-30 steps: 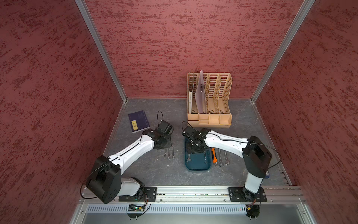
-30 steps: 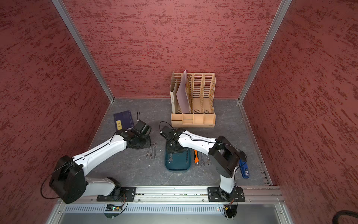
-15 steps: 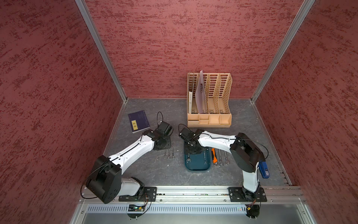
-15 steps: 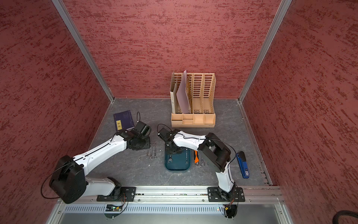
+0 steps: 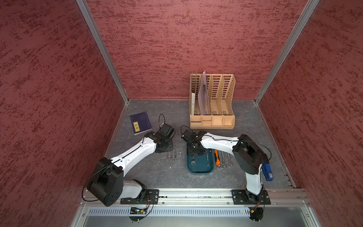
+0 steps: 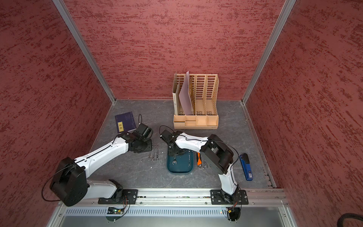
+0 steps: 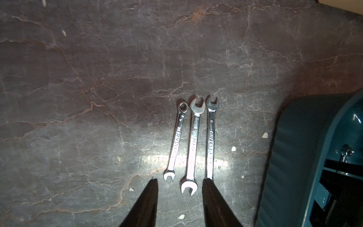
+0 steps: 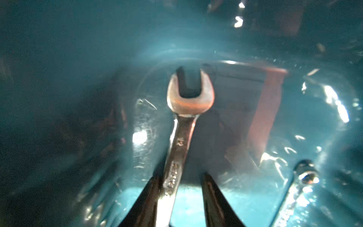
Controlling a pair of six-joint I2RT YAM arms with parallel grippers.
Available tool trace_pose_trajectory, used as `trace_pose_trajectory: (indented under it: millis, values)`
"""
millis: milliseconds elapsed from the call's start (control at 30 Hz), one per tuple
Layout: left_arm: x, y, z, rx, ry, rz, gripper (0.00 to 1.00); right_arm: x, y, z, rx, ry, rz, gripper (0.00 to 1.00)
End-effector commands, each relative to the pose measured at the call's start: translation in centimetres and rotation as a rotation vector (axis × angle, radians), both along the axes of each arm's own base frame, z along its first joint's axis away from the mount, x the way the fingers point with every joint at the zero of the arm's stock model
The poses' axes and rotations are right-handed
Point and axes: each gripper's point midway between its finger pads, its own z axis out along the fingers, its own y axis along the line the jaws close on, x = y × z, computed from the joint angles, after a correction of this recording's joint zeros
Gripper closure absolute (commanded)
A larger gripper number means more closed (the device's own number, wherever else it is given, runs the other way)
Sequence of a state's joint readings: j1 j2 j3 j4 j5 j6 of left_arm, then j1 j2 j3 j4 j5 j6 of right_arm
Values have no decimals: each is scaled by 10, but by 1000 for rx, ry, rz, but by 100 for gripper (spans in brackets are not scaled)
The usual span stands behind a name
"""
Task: Take out the wrench from the storage box
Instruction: Pick up the wrench from the storage box.
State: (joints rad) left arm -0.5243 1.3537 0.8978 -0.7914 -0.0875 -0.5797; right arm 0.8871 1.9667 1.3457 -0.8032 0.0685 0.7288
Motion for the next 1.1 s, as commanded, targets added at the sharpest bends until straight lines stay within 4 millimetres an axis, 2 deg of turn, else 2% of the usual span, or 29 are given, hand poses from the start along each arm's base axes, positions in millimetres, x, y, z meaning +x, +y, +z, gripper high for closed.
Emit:
trace_pose_trajectory:
  millis: [0, 233, 400, 700, 867, 1067]
  values:
    - [2, 1, 2, -15, -13, 19, 59, 3, -31, -5, -74, -2, -20, 63]
    - [3, -1, 4, -26, -14, 18, 60, 1, -25, -10, -30, 26, -8, 70]
    - [2, -1, 4, -24, -12, 20, 59, -2, -25, -14, -32, 41, 3, 80]
    - [3, -1, 5, -23, -13, 19, 59, -2, -31, -7, -51, 32, 7, 84]
    - [3, -2, 6, -28, -10, 17, 59, 0, -32, 13, -41, -1, 14, 85]
    - [2, -2, 7, -28, -12, 17, 60, 5, -39, 57, -21, -76, 25, 85]
